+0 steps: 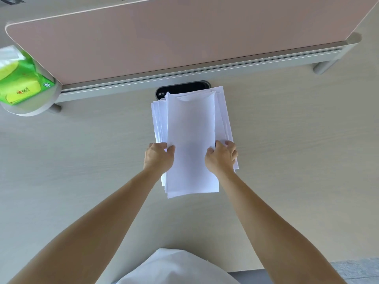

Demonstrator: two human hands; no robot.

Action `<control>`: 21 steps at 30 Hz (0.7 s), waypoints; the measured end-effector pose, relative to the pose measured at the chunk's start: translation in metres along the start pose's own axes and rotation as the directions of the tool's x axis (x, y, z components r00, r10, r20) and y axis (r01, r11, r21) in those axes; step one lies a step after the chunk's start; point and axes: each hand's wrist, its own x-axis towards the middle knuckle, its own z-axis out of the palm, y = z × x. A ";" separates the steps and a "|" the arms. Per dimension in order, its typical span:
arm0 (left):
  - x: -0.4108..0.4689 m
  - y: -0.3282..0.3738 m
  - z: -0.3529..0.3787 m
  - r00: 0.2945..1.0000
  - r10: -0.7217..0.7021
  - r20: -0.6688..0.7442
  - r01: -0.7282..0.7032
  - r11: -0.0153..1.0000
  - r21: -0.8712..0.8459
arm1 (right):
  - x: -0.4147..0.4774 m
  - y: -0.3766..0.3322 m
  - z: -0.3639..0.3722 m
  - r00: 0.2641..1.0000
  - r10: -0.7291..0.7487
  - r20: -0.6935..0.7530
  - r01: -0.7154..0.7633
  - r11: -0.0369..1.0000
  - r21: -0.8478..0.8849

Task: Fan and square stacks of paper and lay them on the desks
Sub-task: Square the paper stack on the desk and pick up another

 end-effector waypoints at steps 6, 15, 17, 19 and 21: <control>0.001 0.003 -0.001 0.995 -0.076 0.064 0.084 0.989 -0.119 | -0.001 -0.003 -0.004 0.998 -0.063 -0.001 0.063 0.998 -0.009; 0.004 -0.006 -0.037 0.971 -0.180 0.158 0.238 0.783 -0.575 | -0.031 -0.018 -0.027 0.972 -0.189 0.143 0.100 0.874 0.475; 0.001 -0.021 -0.052 0.979 -0.153 0.134 0.203 0.791 -0.577 | -0.045 -0.021 -0.027 0.958 -0.252 0.139 0.152 0.853 0.500; -0.012 -0.038 -0.067 0.999 -0.041 -0.027 0.020 0.847 -0.531 | -0.060 -0.025 -0.022 0.942 -0.309 0.130 0.205 0.838 0.506; -0.037 -0.056 -0.079 0.950 0.162 -0.265 -0.271 0.851 -0.451 | -0.077 -0.033 -0.014 0.925 -0.355 0.134 0.223 0.794 0.565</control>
